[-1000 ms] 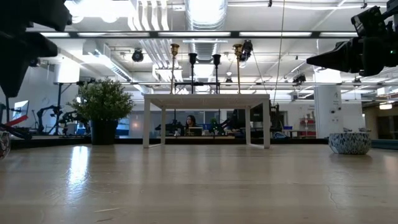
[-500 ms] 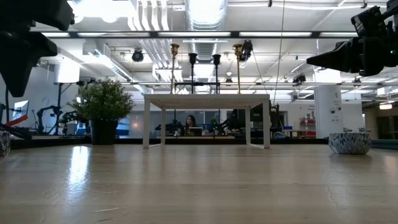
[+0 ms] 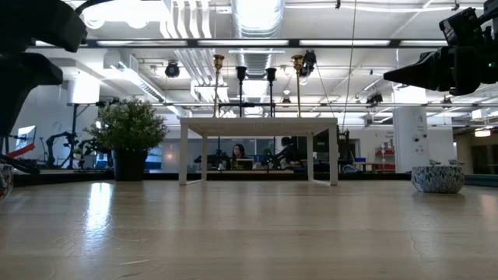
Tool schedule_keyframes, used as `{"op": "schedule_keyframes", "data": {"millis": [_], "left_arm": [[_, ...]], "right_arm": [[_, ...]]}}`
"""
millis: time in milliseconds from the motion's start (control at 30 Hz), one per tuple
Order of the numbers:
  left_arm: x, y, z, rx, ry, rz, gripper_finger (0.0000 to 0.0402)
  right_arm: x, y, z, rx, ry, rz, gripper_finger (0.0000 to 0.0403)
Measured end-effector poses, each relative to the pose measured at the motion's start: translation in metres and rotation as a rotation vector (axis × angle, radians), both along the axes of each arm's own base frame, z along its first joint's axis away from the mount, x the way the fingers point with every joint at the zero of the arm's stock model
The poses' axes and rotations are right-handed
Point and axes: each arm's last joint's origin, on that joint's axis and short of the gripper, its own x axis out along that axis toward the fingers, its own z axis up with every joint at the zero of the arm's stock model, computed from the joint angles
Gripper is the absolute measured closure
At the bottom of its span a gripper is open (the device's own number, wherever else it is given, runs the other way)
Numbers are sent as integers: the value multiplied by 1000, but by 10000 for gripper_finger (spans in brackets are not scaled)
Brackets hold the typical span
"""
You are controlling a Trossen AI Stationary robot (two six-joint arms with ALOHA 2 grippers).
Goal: Pick & Place candle stick holders
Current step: Put the black scented candle on the shelf
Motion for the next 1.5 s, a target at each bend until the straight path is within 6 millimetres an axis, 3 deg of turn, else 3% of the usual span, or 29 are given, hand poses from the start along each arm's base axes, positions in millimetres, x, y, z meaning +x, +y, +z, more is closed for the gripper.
{"op": "schedule_keyframes", "data": {"millis": [467,867,1500], "left_arm": [[1,-1,-3,-11,-16,1,110],[-6,3,-29,-41,6,83,108],[-4,3,-29,-70,6,107,107]], "right_arm": [[0,0,0,0,0,0,394],[0,0,0,0,0,0,394],[0,0,0,0,0,0,394]]}}
